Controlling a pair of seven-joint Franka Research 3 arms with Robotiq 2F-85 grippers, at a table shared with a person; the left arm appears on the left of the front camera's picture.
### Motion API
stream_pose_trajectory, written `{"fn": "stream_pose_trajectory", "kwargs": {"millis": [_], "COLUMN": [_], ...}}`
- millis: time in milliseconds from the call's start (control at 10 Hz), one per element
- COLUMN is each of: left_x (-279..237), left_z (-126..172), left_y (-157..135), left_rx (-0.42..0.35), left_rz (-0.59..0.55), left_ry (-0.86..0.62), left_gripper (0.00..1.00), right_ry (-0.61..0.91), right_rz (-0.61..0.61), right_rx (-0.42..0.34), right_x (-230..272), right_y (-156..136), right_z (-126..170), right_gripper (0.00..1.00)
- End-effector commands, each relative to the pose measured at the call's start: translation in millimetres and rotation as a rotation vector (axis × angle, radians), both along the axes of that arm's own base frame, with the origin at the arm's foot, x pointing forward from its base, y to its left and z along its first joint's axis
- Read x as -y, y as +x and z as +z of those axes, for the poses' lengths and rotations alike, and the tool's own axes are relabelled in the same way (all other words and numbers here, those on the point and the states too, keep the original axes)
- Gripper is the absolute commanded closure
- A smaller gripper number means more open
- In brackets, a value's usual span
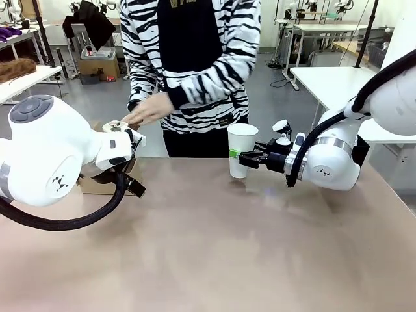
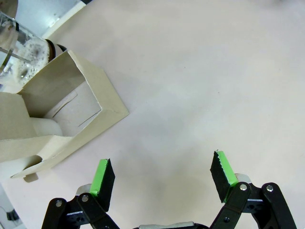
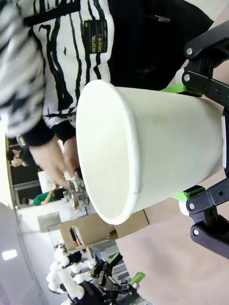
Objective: Pour a drink into a cup and package it in a carrier.
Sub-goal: When a person places the Paper Cup Lid on the 600 ml Paper Cup , lift the 600 ml Paper Cup.
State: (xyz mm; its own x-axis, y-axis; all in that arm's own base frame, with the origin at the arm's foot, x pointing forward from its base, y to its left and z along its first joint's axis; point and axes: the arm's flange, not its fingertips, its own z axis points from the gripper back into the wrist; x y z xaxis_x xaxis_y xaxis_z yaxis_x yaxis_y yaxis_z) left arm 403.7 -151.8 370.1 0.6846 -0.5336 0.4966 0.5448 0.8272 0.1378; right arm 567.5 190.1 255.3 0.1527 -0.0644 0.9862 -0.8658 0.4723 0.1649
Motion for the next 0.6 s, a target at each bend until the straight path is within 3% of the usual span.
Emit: {"fn": "stream_pose_trajectory", "kwargs": {"millis": [0, 500], "left_x": [-0.2, -0.2], "left_z": [0.4, 0.4], "left_y": [-0.2, -0.2], "left_rx": [0.0, 0.0], "left_rz": [-0.001, -0.001], "left_ry": [-0.002, -0.002], "left_gripper": [0.0, 0.0], "right_ry": [0.007, 0.007], "right_rz": [-0.005, -0.005], "right_rx": [-0.002, -0.002], "right_x": [-2.2, -2.2], "right_y": [-1.5, -1.5], "right_z": [4.2, 4.2], "right_gripper": [0.2, 0.2]}}
